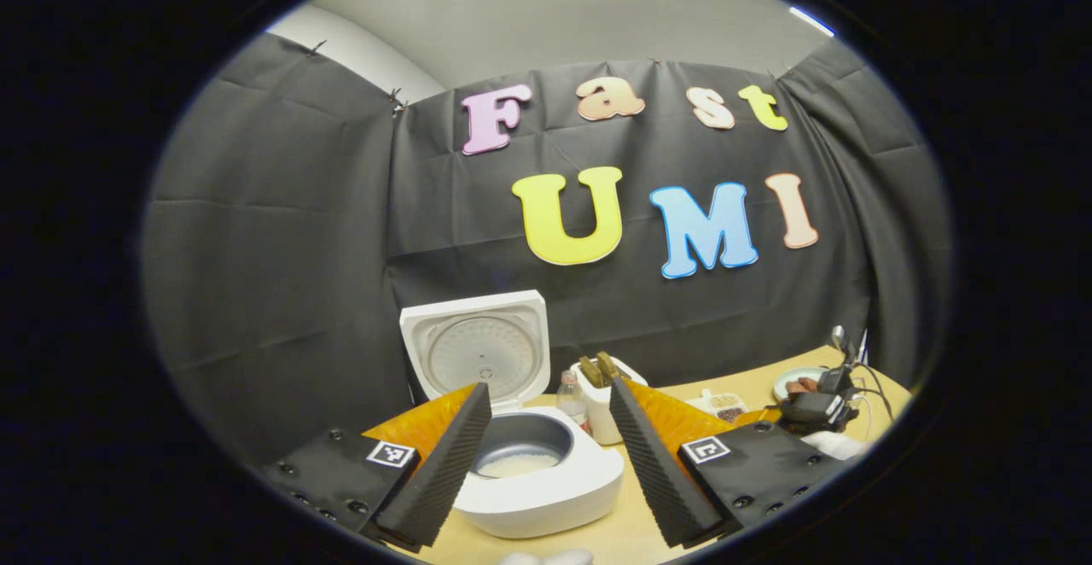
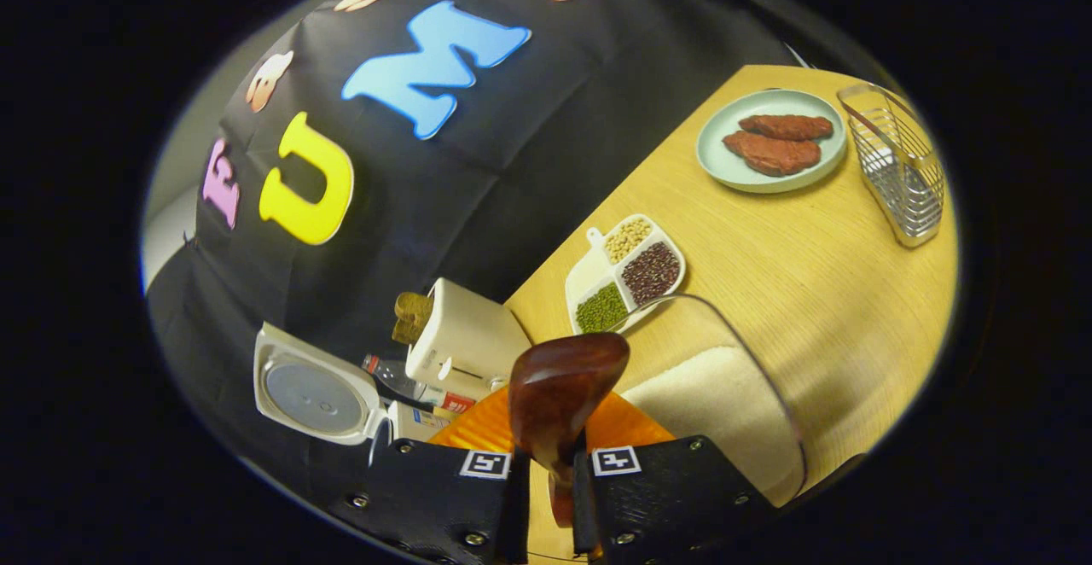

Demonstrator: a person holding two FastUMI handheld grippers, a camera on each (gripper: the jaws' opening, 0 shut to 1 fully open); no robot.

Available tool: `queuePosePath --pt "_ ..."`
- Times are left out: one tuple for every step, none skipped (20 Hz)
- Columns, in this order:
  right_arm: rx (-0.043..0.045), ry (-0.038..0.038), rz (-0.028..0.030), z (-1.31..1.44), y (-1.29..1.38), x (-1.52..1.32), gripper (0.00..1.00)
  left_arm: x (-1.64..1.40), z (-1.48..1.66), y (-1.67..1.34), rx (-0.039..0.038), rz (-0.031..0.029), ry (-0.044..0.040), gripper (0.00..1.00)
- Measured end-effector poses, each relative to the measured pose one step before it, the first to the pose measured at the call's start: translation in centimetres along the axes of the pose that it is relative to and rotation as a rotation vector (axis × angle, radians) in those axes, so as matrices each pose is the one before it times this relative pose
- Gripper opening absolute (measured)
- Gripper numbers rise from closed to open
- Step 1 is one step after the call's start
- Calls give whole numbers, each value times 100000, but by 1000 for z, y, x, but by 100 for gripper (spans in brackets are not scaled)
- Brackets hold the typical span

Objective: Close the left gripper, press the button to open the rice cooker; take a wooden spoon from the chopstick holder with the right hand, scoop a spoonful of rice and pour it into the rice cooker, then put the wooden spoon back into the chopstick holder.

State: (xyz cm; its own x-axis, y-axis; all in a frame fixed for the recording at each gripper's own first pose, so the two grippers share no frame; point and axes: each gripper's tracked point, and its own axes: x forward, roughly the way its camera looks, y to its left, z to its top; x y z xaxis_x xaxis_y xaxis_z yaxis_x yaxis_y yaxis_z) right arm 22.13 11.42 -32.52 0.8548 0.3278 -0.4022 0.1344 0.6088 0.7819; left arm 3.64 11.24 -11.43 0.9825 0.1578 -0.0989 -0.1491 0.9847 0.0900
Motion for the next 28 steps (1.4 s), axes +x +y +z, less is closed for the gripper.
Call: queuePosePath --pt "2269 -1863 150 904 -476 -487 20 -31 183 -64 619 18 -250 96" --pt "2866 -1624 828 696 -145 -465 20 -62 156 -74 350 -159 -170 96" --pt "3423 -953 929 661 -47 -243 20 -72 143 -79 165 -144 -71 96" --pt "3358 -520 1006 378 -41 -234 20 -48 -20 -115 221 -349 24 99" --pt "2369 -591 753 360 -166 -310 20 41 137 -112 79 -94 -119 99" --pt "1812 -706 233 237 -123 -148 20 22 53 -122 -286 -133 -125 99" --pt "1007 82 -870 133 -287 -133 20 3 51 -317 -651 -786 174 99" --pt "974 -373 448 135 93 -282 20 56 -22 -250 -239 -445 232 99" --pt "16 -371 256 261 17 -207 20 21 73 -167 207 -252 -19 99" --pt "365 77 4 25 101 -222 20 23 107 -56 122 -155 -404 99" --pt "325 -125 187 126 79 -108 20 -5 35 -104 134 -130 -129 99" --pt "529 -278 350 76 196 -96 20 13 5 -138 107 -324 -178 99" --pt "951 -295 342 212 170 -93 20 -32 -36 -30 198 0 71 99" --pt "1078 -11 -312 29 244 -58 20 -98 -59 113 -100 -251 18 99" --pt "1106 291 106 -11 235 -202 20 41 49 129 -232 315 125 99" --pt "1063 38 -298 -59 518 -209 20 -1 -181 123 -140 119 229 99" --pt "1427 91 697 56 700 -170 20 47 -186 260 -181 420 280 99" --pt "2021 -136 982 -66 1055 -307 20 -129 177 254 -254 154 -262 99" --pt "1622 55 1667 -74 1267 -259 20 -129 69 356 -28 514 -320 99" --pt "1009 -16 1067 -192 1408 -126 20 -190 -62 259 31 285 -183 99" --pt "-34 -143 413 -136 1278 -124 20 -163 -5 335 -436 231 -313 99" --pt "-1269 -72 957 -318 1428 119 20 -246 -80 308 -286 -19 -157 99" --pt "-1260 253 221 -525 1303 163 20 -176 -41 392 -19 422 -69 99" --pt "-46 972 1372 -774 1648 303 20 -242 -249 343 1 319 88 99" --pt "-139 1183 1775 -924 1665 325 20 -310 -214 297 -220 69 345 99" --pt "11 1371 1776 -1028 1757 272 20 -206 -252 488 -446 246 321 99" --pt "-256 917 1185 -1040 1368 570 20 -188 -20 379 -567 -133 -42 99" --pt "-625 1228 846 -1308 1371 456 20 -165 -157 469 -276 610 -46 99"
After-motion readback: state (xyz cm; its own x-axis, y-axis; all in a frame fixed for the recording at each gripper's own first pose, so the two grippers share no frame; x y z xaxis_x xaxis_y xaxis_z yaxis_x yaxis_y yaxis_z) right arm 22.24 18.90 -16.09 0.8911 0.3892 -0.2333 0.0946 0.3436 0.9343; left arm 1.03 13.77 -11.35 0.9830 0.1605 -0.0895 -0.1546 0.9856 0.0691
